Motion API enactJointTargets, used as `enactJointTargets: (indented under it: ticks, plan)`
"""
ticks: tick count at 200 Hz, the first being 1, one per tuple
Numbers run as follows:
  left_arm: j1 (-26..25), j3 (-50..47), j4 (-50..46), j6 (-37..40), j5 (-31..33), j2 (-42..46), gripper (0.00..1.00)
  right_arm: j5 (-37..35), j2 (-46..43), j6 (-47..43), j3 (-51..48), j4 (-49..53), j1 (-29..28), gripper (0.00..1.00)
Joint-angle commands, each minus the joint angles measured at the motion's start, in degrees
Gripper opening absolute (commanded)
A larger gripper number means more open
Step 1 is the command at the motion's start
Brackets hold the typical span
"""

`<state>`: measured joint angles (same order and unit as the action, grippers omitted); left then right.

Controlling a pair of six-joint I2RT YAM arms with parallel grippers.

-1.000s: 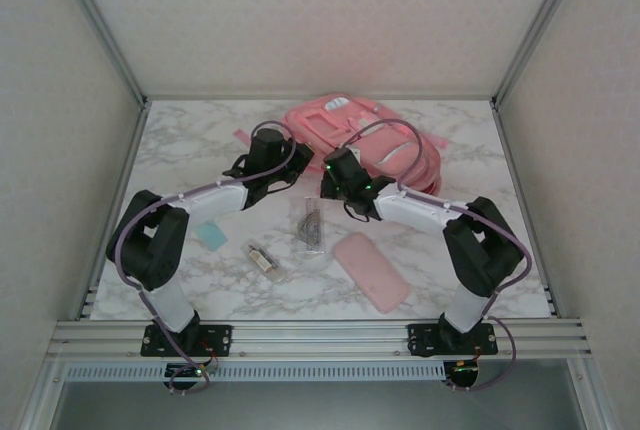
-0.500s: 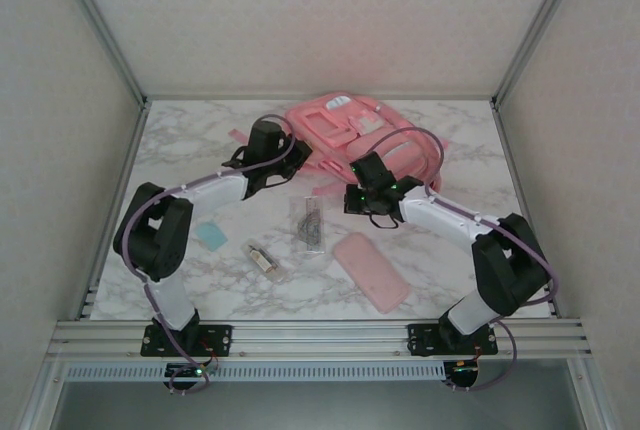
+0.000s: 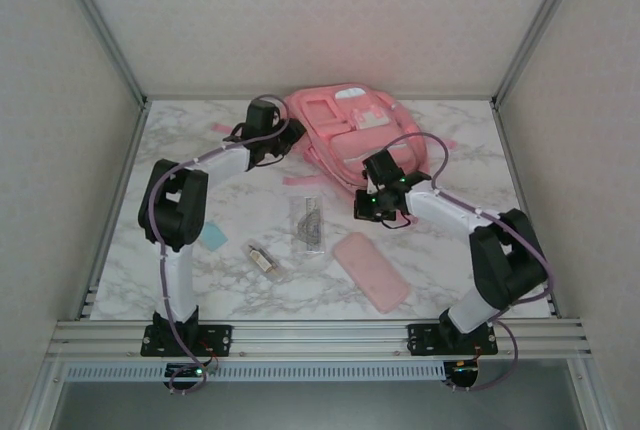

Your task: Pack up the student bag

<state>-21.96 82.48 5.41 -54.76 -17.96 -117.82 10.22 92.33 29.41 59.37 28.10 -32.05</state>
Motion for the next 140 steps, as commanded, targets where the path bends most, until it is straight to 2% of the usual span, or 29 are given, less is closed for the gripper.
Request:
enactJointTargets:
  ticks: [1,18,58,86,111,118,126,133,140]
  plan:
    - [-0.4,-4.8,1.5,-0.2,-1.0,4.6,0.62,9.3,3.7,1.1,5.5,-1.4,0.0,0.00]
    - [-2.0,-11.8,2.7,-1.8,-0.9,10.4,0.68,13.1,5.7,1.5,8.3,-1.4,0.0,0.00]
    - [-9.0,-24.2,5.7,-8.3,2.8,19.9,0.73,18.3,7.0,2.5,11.6,-1.1,0.0,0.00]
    - [-13.3,-28.2,12.3,-13.5,5.4,19.9,0.73,21.6,6.2,4.4,11.3,-2.8,-0.3,0.00]
    - [-15.3,-24.1,13.2,-13.5,4.9,14.9,0.70,24.6,5.9,4.8,11.1,-3.4,-1.5,0.00]
    - [-15.6,-22.7,13.2,-13.1,5.0,13.4,0.67,25.3,6.1,4.3,11.4,-2.8,-1.9,0.00]
    - [-15.7,-21.6,13.7,-12.9,5.2,11.7,0.59,25.8,6.2,3.2,11.7,-1.4,-2.2,0.00]
    - [-15.7,-20.8,14.3,-12.6,5.3,10.5,0.48,25.8,6.4,1.8,11.9,0.4,-2.4,0.00]
    - [-15.7,-20.1,14.2,-11.8,5.9,9.6,0.33,25.5,6.4,0.1,12.0,2.6,-2.4,0.00]
